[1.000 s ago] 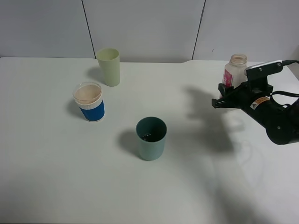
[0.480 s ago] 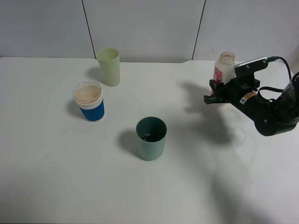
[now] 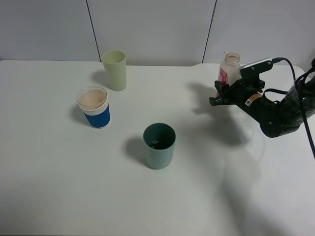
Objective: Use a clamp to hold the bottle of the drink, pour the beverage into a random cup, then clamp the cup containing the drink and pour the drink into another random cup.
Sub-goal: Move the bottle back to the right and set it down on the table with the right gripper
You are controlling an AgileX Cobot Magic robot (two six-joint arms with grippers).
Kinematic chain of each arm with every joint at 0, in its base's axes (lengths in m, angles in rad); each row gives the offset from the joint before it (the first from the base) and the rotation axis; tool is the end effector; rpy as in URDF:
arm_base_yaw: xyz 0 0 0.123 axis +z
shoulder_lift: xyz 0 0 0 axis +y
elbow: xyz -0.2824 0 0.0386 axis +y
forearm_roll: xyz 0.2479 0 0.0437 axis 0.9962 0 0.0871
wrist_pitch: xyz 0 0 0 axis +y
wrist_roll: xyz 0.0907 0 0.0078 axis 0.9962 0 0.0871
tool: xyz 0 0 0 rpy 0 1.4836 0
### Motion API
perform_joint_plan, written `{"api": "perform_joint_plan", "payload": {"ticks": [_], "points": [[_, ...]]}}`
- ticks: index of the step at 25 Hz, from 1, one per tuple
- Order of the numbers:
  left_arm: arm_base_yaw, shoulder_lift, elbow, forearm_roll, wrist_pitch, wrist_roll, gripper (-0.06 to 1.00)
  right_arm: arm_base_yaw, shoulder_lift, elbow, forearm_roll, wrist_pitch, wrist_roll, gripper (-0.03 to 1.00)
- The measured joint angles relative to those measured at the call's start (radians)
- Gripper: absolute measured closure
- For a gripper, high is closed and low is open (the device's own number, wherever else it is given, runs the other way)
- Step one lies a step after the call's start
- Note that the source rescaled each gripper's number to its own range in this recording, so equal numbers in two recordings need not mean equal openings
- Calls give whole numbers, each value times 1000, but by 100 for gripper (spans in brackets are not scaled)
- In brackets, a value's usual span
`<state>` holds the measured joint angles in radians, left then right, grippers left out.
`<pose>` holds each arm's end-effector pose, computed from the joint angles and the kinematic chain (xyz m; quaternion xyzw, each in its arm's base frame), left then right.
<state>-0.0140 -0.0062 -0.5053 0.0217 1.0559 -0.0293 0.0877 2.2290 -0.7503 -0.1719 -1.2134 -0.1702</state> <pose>-0.0062 0.0018 0.2790 -0.0069 0.8489 -0.0006 0.5285 0.3553 0.0459 0.0635 -0.1723 0.7484 0.0160 0.6403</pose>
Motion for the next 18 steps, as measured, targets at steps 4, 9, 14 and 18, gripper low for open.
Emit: {"api": "perform_joint_plan", "payload": {"ticks": [4, 9, 14, 18], "points": [[0, 0, 0, 0, 0, 0, 17, 0, 19, -17, -7, -16, 1, 93], [0, 0, 0, 0, 0, 0, 17, 0, 20, -17, -11, -17, 1, 93], [0, 0, 0, 0, 0, 0, 17, 0, 20, -17, -11, -17, 34, 93], [0, 0, 0, 0, 0, 0, 17, 0, 22, -17, -11, -19, 54, 93]]}}
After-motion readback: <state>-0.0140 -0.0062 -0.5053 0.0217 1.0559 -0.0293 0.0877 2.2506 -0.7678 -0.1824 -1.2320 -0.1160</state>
